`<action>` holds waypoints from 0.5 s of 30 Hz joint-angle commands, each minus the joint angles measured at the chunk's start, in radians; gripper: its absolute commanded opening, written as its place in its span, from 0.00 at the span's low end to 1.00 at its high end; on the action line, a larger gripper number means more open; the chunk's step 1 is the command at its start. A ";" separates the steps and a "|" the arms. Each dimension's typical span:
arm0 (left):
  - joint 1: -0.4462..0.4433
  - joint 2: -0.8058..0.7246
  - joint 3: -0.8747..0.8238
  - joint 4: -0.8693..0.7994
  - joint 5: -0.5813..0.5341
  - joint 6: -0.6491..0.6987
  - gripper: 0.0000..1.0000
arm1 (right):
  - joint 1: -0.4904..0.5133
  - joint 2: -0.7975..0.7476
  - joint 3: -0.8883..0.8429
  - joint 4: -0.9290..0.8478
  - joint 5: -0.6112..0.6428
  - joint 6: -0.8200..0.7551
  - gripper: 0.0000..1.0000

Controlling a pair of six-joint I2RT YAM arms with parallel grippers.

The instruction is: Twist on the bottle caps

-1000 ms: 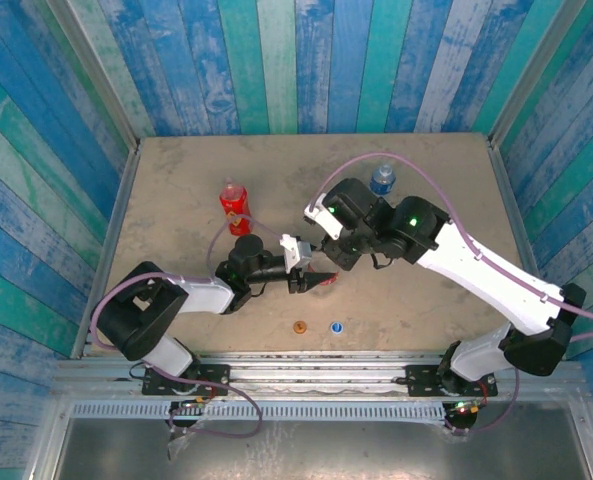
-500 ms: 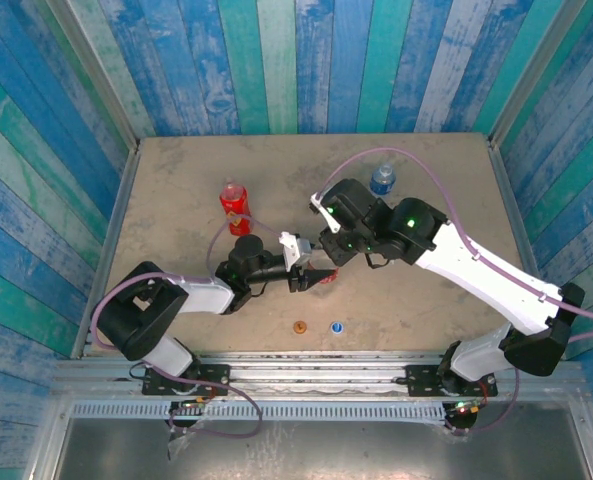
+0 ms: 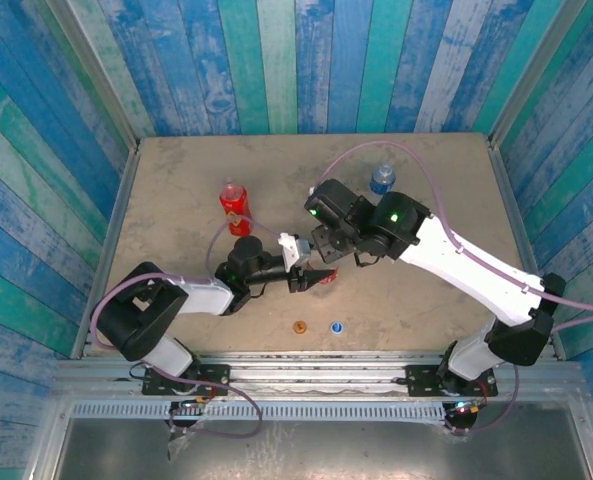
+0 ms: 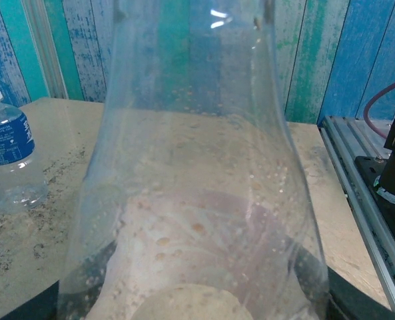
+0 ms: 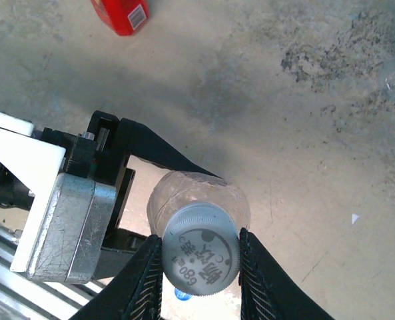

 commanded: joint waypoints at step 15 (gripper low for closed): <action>-0.004 -0.006 -0.017 -0.042 -0.037 0.053 0.60 | -0.033 0.253 0.250 -0.389 -0.127 -0.021 0.05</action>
